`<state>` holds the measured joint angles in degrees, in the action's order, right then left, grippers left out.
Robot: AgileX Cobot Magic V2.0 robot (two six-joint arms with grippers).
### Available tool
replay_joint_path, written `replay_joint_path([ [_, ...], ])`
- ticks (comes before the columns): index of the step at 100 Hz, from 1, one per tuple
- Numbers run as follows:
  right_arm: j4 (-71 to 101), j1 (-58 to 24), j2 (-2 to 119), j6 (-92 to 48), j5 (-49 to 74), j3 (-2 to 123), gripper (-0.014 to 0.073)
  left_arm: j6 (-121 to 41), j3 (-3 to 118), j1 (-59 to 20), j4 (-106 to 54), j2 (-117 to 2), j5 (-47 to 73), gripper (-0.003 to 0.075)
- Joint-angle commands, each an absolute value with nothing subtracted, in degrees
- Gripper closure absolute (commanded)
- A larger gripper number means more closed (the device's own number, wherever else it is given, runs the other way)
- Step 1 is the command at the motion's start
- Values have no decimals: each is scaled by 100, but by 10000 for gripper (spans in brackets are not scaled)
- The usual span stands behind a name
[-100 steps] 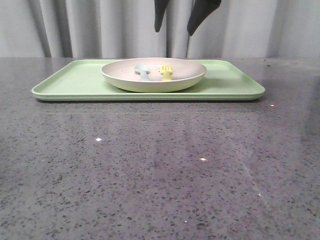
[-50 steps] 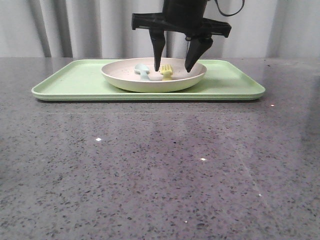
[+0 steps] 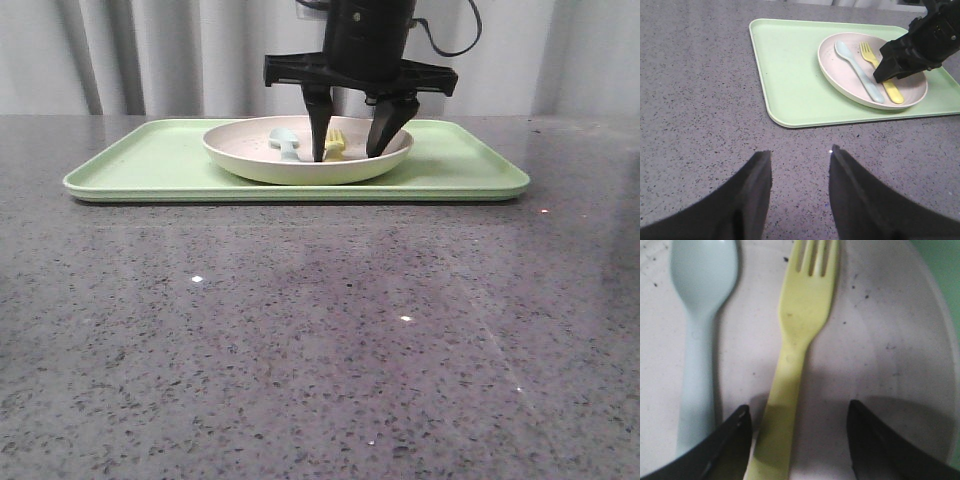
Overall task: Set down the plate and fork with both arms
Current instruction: 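Lower the right gripper over the yellow fork and grasp it, then lift the yellow fork with the right gripper and carry it beside the plate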
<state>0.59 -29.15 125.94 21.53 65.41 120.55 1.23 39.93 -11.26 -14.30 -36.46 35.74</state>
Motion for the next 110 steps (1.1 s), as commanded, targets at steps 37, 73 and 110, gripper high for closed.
replay_joint_path([
  [37, 0, -2927, 12302, 2161, 6428, 12227, 445, 190, 4133, -1107, -1539, -3640, 3154, 449],
  [73, 0, -2927, 12284, 2161, 6451, 12227, 451, 190, 4133, -1107, -1539, -3640, 3154, 449],
  [110, 0, -2927, 12284, 2161, 6473, 12227, 631, 190, 4133, -1107, -1539, -3640, 3154, 449],
])
